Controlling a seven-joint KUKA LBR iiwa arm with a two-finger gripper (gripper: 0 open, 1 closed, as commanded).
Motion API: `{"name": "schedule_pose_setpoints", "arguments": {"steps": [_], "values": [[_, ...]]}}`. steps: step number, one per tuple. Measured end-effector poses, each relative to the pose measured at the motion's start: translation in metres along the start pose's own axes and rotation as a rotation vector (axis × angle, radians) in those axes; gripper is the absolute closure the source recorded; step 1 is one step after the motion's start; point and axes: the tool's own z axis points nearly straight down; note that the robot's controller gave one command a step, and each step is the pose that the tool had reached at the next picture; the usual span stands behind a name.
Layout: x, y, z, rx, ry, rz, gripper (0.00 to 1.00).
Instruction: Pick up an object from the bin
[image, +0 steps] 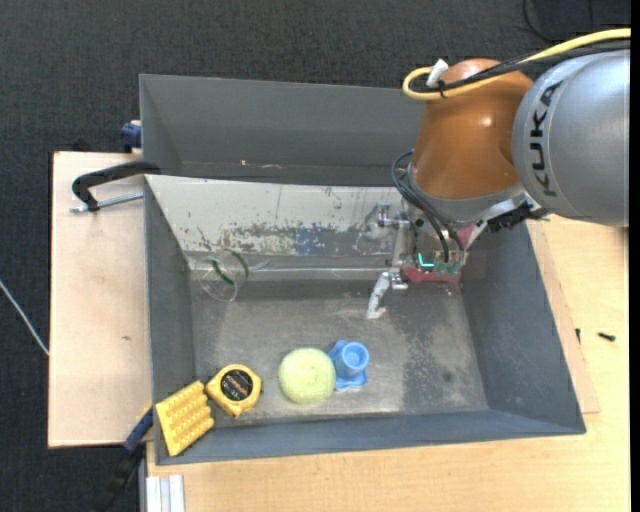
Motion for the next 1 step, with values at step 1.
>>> {"name": "schedule_pose_setpoints", "arguments": {"steps": [1], "values": [[-0.0017, -0.0001, -0.0043, 0.0, -0.008, 0.001, 0.0]]}}
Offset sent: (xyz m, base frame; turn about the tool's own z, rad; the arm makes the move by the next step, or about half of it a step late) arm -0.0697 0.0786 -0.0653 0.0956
